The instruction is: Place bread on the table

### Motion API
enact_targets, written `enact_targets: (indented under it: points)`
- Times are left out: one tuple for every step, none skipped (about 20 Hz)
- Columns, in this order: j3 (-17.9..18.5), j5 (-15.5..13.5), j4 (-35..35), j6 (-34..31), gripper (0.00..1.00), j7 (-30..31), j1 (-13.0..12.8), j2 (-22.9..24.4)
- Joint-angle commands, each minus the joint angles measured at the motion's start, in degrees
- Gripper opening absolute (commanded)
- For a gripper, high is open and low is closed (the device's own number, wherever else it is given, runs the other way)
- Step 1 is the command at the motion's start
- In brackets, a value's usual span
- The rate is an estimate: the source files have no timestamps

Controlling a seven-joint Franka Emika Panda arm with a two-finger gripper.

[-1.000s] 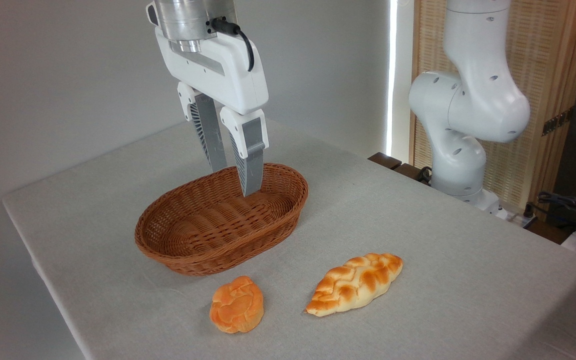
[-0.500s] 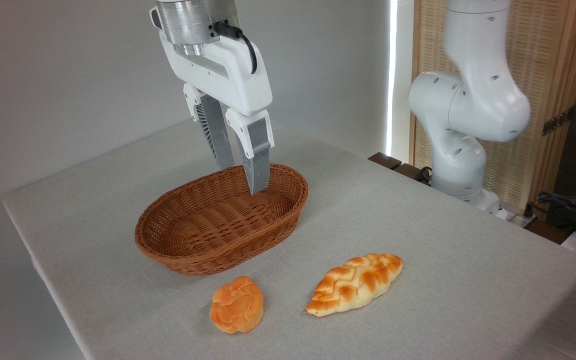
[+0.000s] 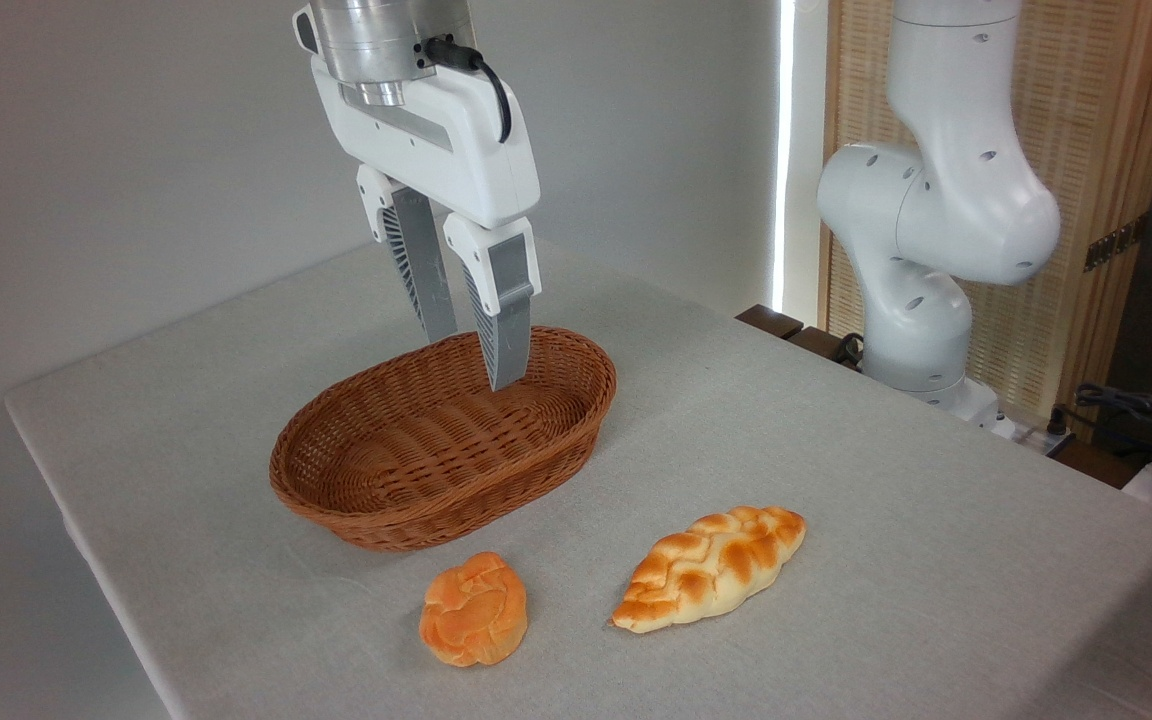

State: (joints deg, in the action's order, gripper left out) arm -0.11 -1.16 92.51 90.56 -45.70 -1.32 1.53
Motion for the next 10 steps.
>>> enact_targets:
  points:
    - [1.17,-0.25,1.01,1.02,1.0,1.84,-1.23,0.93]
    - [1.17,-0.25,1.01,1.02,1.0,1.84,-1.23,0.93]
    - [1.17,-0.25,1.01,0.93,1.0,1.75,-1.14,0.93]
    - [1.17,-0.16,1.01,0.67,1.0,1.66,-1.23,0.93]
    - [1.17,0.01,1.01,0.32,1.0,1.49,-1.23,0.93]
    - [1.17,0.19,0.92,0.31,1.0,1.23,-1.23,0.93]
    - [1.17,0.54,1.01,0.31,1.0,1.14,-1.14,0.84]
    - [1.17,0.54,1.01,0.31,1.0,1.48,-1.23,0.84]
    - [1.17,0.54,1.01,0.23,1.0,1.14,-1.23,0.93]
    - [1.34,0.54,0.92,0.31,1.0,1.05,-1.14,0.84]
